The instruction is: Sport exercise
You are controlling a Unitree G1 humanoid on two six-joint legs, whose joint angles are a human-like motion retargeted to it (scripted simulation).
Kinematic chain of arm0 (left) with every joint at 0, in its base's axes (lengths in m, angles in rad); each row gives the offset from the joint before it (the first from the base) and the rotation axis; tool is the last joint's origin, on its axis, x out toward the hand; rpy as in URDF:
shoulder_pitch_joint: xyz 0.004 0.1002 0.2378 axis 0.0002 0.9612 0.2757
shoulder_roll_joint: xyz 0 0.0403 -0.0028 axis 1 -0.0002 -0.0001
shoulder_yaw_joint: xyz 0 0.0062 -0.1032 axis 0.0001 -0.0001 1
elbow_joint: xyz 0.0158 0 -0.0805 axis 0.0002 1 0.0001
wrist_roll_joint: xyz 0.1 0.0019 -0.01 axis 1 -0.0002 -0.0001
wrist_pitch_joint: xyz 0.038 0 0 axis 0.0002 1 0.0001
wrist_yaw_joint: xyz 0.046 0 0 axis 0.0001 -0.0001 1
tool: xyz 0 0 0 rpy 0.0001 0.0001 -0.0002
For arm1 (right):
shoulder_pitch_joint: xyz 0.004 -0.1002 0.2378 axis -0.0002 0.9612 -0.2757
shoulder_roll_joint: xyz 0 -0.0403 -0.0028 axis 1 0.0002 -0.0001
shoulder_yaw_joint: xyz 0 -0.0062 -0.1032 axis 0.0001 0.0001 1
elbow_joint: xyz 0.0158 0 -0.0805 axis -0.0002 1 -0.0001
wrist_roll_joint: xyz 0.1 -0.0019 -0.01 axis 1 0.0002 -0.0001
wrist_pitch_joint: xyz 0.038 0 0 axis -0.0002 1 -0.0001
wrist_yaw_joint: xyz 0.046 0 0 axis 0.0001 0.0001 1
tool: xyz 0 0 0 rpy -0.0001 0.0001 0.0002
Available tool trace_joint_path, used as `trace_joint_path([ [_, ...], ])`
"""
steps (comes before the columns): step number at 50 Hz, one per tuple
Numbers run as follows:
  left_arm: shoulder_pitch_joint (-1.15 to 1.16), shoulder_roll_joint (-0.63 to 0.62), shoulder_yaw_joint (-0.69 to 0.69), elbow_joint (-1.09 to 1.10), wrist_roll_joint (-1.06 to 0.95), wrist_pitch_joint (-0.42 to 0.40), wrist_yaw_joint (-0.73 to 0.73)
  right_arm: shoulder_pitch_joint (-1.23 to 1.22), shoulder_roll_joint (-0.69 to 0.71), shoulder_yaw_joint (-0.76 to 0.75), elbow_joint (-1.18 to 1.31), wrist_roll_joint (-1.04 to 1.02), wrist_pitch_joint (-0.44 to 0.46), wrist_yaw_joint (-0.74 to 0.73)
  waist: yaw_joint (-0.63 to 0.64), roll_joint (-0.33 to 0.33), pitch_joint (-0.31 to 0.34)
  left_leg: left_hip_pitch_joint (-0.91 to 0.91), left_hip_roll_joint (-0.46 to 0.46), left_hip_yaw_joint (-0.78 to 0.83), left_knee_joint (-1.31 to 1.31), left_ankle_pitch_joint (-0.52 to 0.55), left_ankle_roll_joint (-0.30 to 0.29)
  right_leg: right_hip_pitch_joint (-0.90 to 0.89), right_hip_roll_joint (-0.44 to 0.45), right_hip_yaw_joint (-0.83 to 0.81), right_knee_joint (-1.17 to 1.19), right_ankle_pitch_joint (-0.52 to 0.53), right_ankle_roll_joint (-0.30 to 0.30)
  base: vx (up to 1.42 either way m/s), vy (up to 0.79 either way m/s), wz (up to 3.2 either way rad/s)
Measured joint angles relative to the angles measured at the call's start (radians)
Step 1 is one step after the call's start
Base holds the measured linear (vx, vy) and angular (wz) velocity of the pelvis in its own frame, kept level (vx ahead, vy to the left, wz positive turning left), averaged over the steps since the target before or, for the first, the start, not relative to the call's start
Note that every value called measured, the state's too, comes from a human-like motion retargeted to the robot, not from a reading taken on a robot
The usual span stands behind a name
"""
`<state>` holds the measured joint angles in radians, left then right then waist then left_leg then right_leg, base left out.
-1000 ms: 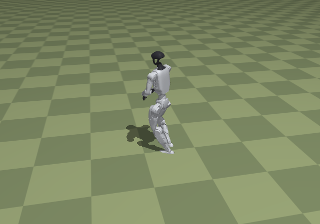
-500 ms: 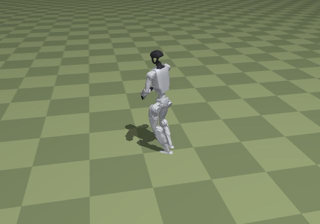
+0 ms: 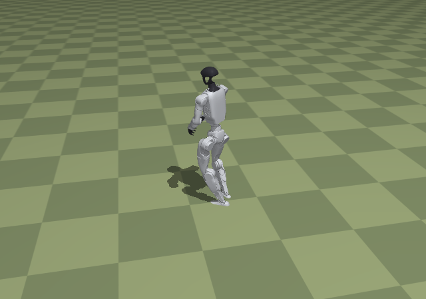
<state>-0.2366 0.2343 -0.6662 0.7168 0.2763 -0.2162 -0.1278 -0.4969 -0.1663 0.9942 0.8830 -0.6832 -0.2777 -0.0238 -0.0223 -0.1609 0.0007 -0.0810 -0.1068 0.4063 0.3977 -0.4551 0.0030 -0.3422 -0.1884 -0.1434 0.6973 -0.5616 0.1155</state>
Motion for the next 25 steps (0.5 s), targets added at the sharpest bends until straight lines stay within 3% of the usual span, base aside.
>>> trace_joint_path([
  [25, 0.016, -0.025, 0.015, 0.014, -0.039, -0.012, 0.026, 0.026, -0.002, -0.02, 0.004, 0.035, -0.002, -0.008, -0.006, 0.003, -0.003, 0.021, 0.013, -0.013, -0.007, 0.0, -0.009, 0.041, 0.016, -0.011, -0.036, 0.01, -0.01, 0.0, 0.0, 0.0],
])
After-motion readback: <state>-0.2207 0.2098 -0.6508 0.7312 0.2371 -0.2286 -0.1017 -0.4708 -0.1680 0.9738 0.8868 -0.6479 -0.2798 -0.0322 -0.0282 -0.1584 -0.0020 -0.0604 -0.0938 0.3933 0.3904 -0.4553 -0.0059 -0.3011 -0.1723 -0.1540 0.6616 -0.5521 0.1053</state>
